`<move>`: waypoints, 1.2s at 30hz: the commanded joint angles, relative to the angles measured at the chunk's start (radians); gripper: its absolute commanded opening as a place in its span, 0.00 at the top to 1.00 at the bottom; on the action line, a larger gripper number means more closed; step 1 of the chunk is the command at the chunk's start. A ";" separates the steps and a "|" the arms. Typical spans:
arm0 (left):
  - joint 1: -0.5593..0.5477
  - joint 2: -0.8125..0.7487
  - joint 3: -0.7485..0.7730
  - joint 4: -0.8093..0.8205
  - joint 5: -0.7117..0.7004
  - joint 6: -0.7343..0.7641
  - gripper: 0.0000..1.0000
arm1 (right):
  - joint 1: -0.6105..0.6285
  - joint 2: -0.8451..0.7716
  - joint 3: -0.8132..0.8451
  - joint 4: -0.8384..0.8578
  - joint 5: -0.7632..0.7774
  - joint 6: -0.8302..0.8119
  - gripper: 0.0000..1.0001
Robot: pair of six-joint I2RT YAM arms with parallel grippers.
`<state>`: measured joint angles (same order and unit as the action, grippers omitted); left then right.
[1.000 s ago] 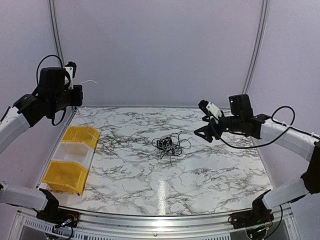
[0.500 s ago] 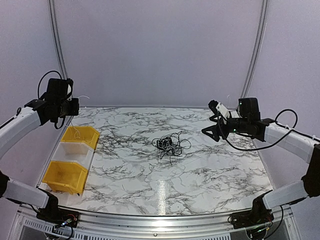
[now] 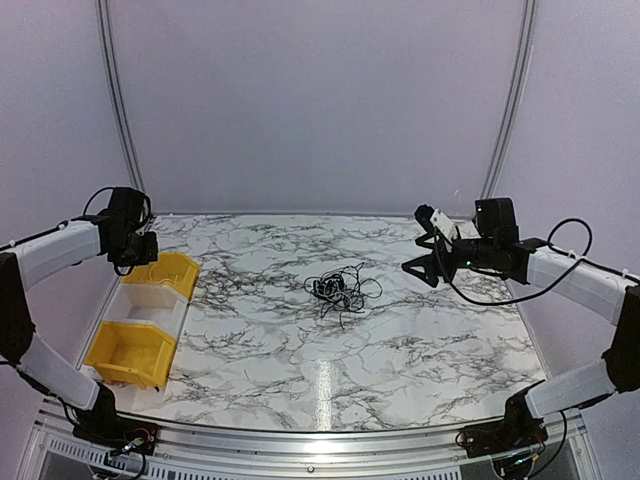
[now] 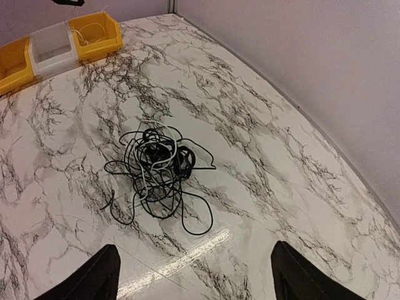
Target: Untangle the cables
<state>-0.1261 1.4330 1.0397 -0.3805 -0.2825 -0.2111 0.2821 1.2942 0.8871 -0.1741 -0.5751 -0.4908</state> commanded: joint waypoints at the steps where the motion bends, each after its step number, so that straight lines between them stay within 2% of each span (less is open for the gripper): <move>1: 0.029 0.056 -0.014 -0.025 0.069 -0.022 1.00 | -0.003 0.010 0.010 -0.003 -0.018 -0.015 0.17; 12: 0.085 0.249 0.113 -0.050 0.210 -0.028 1.00 | -0.003 0.036 0.021 -0.028 -0.025 -0.032 0.18; 17: 0.086 0.323 0.171 -0.053 0.233 -0.016 1.00 | -0.002 0.058 0.036 -0.053 -0.031 -0.041 0.19; 22: 0.086 0.365 0.209 -0.004 0.278 0.010 1.00 | -0.001 0.057 0.036 -0.054 -0.035 -0.043 0.19; 24: 0.087 0.368 0.209 -0.004 0.268 0.004 1.00 | -0.001 0.056 0.036 -0.055 -0.035 -0.042 0.19; 29: 0.090 0.312 0.159 -0.002 0.134 0.012 1.00 | -0.001 0.050 0.036 -0.056 -0.035 -0.042 0.19; 32: 0.097 0.281 0.135 -0.005 0.119 0.011 0.99 | -0.001 0.047 0.035 -0.056 -0.032 -0.045 0.19; 36: 0.098 0.221 0.094 -0.016 0.100 0.007 0.85 | -0.001 0.044 0.035 -0.057 -0.030 -0.048 0.19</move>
<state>-0.0353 1.7298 1.1687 -0.3859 -0.1349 -0.2123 0.2821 1.3487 0.8875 -0.2195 -0.5953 -0.5270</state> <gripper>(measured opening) 0.095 0.806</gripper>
